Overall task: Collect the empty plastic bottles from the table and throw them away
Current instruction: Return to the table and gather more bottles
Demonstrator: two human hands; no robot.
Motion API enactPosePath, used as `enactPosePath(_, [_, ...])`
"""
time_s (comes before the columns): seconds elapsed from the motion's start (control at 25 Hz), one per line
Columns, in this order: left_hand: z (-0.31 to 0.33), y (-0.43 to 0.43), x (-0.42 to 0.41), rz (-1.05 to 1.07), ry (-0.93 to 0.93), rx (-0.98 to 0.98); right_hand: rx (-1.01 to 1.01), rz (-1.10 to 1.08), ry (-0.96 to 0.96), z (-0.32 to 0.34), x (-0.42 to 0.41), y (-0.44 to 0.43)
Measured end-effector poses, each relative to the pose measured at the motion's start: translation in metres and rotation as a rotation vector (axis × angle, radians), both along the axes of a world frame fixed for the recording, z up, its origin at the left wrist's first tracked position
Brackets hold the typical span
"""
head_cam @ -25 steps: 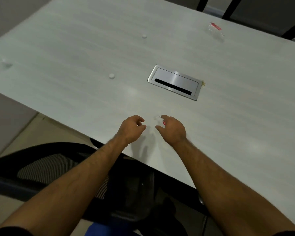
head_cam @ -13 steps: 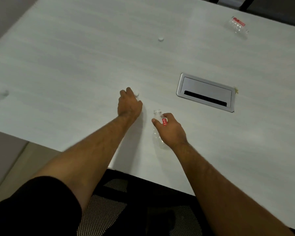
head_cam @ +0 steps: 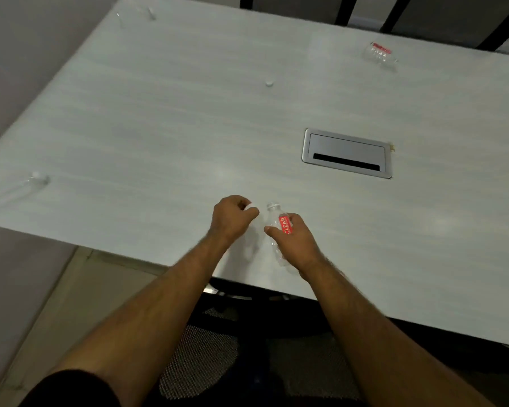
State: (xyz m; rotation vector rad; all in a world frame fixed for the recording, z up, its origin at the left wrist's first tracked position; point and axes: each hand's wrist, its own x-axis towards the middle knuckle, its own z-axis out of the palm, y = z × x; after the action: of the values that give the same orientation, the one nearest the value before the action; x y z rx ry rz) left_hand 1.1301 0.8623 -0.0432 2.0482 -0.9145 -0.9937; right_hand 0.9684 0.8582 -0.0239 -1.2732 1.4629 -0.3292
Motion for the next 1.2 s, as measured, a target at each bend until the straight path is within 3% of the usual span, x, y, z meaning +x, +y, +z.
enactPosePath(0.12, [0.052,0.061,0.001,0.075,0.266,-0.102,-0.005,0.095,-0.086,0.035,0.002,0.040])
enactPosePath(0.24, [0.100,0.120,0.010,0.184,0.354,-0.231,-0.059,0.185,-0.157,0.070,0.015,0.081])
enactPosePath(0.4, [0.143,0.182,0.038,0.312,0.339,-0.337,-0.127,0.291,-0.241,0.109,0.054,0.131])
enactPosePath(0.72, [0.170,0.252,0.142,0.328,0.365,-0.435,-0.467,0.453,-0.168,0.118,0.169,0.193])
enactPosePath(1.0, [0.169,0.274,0.265,0.739,0.428,-0.402,-0.731,0.366,-0.012,0.111,0.319,0.238])
enactPosePath(1.12, [0.172,0.275,0.311,0.651,0.512,-0.348,-0.589,0.318,-0.158,0.108,0.360,0.239])
enactPosePath(1.2, [0.167,0.272,0.341,0.514,0.610,-0.319,-0.266,0.282,-0.391,0.107,0.378,0.224])
